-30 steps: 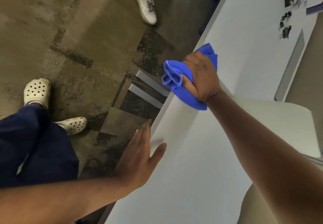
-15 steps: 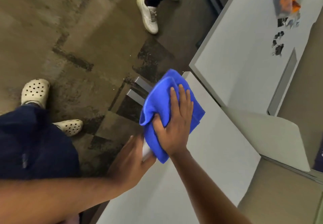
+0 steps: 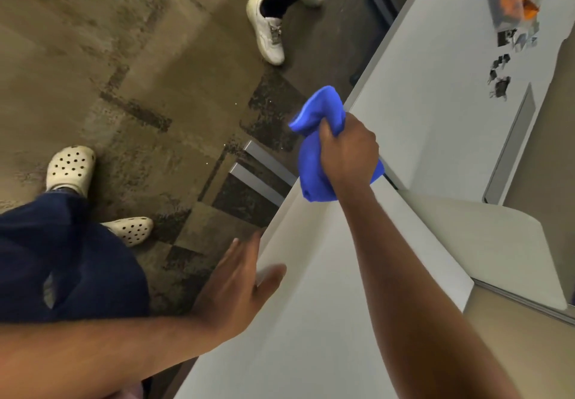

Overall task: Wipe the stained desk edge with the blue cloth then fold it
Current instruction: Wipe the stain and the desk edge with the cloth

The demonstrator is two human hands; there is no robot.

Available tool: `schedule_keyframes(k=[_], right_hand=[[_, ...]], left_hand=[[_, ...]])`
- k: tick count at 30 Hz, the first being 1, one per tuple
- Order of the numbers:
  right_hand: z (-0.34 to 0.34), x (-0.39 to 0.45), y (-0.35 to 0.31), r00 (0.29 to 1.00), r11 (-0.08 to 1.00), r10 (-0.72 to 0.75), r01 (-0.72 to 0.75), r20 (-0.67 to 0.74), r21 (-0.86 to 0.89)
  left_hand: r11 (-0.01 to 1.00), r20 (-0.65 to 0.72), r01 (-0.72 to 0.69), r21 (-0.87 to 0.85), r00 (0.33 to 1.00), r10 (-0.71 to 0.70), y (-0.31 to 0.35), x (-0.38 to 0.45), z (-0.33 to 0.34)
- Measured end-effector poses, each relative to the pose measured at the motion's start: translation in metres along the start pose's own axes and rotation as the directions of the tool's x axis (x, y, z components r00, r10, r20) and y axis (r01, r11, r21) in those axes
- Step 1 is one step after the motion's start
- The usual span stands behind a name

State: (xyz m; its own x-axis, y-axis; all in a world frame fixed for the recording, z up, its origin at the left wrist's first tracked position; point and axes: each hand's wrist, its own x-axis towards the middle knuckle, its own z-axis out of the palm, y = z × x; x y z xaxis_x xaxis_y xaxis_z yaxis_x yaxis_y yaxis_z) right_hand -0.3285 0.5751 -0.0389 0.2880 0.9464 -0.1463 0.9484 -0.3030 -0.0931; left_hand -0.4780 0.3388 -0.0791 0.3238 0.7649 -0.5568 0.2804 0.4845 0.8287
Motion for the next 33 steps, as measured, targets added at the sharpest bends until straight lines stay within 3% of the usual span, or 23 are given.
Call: schedule_keyframes(k=[4,6,9,12,15,17,19,21,22,28,33], right_hand=[[0.003,-0.006,-0.006,0.994,0.994,-0.067,0.059,-0.086,-0.096],[0.000,-0.013,-0.007,0.981,0.983,-0.176,0.171,-0.076,-0.069],[-0.002,-0.036,-0.003,0.890,0.886,-0.455,0.454,0.002,-0.093],[0.006,-0.087,0.014,0.834,0.839,-0.539,0.544,0.114,-0.010],[0.016,-0.130,0.036,0.760,0.770,-0.638,0.631,0.124,0.095],[0.015,-0.128,0.043,0.704,0.717,-0.697,0.686,0.141,0.120],[0.008,-0.106,0.048,0.595,0.617,-0.780,0.782,0.194,0.083],[0.002,-0.078,0.048,0.530,0.553,-0.816,0.832,0.231,0.043],[0.001,-0.065,0.045,0.549,0.570,-0.804,0.821,0.229,0.030],[0.001,-0.023,0.015,0.779,0.775,-0.627,0.626,0.011,-0.083],[0.005,-0.033,0.009,0.857,0.865,-0.501,0.502,-0.122,-0.031]], left_hand=[[1.000,0.012,0.001,0.020,1.000,-0.001,0.002,-0.001,-0.002],[1.000,0.010,-0.016,-0.008,1.000,0.016,0.005,0.000,-0.004],[0.997,-0.033,-0.073,-0.023,0.997,0.073,0.007,0.000,-0.004],[0.989,-0.105,-0.148,-0.004,0.983,0.147,0.008,0.003,-0.006],[0.950,-0.174,-0.306,-0.059,0.940,0.292,0.011,0.006,-0.007],[0.937,-0.223,-0.349,-0.009,0.914,0.339,0.011,0.006,-0.005],[0.960,-0.236,-0.274,0.063,0.930,0.281,0.009,0.003,0.000],[0.993,-0.222,-0.093,0.078,0.969,0.108,0.010,0.000,0.001],[0.997,-0.210,-0.029,0.071,0.977,0.043,0.010,-0.002,0.001],[0.988,-0.138,0.065,0.141,0.989,-0.045,0.006,-0.001,0.005],[0.993,-0.136,0.010,0.117,0.991,0.006,0.001,0.000,0.006]])
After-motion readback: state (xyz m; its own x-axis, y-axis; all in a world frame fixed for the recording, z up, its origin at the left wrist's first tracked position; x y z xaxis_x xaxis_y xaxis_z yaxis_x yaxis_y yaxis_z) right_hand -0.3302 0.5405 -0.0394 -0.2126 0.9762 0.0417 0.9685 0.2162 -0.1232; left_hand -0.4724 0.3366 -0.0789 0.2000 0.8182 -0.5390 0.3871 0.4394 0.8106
